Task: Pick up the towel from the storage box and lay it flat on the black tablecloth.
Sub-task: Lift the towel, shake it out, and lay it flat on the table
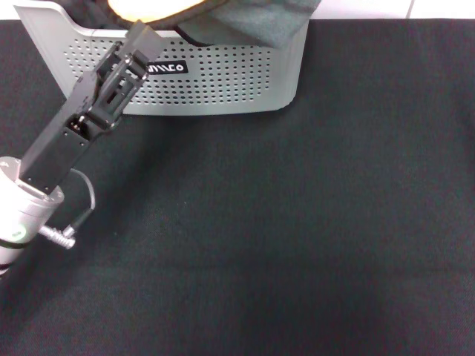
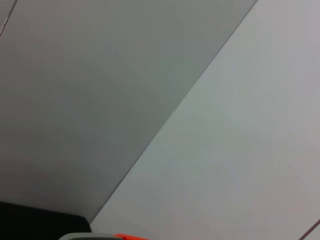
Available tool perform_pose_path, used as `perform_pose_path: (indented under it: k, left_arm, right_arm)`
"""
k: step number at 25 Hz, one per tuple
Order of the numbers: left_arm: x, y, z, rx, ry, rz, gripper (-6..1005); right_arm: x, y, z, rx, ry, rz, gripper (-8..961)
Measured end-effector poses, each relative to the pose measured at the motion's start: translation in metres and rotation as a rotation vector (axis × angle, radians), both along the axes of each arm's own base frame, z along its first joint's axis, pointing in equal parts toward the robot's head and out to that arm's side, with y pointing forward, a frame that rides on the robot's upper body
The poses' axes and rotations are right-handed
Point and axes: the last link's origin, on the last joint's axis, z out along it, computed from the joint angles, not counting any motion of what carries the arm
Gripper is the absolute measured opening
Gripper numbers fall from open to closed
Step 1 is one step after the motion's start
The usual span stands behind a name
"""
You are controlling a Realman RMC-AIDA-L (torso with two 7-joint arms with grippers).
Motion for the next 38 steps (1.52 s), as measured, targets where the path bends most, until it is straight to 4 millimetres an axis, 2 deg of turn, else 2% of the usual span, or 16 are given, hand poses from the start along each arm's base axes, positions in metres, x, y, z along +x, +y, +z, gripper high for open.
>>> perform_pose_path:
  k: [9, 18, 38]
  left_arm:
    - [-0.017, -0.007, -0.003, 0.010, 0.014, 0.096, 516]
    - [-0.016, -0.003, 0.002, 0.005, -0.035, 0.109, 512]
    - [-0.014, -0.002, 0.006, 0.018, -0.056, 0.097, 504]
  right_arm:
    - [-0.004, -0.006, 0.003, 0.011, 0.004, 0.023, 17]
    - [-0.004, -0.010, -0.005, 0.000, -0.016, 0.038, 18]
    - [0.008, -0.004, -0.013, -0.018, -0.035, 0.000, 18]
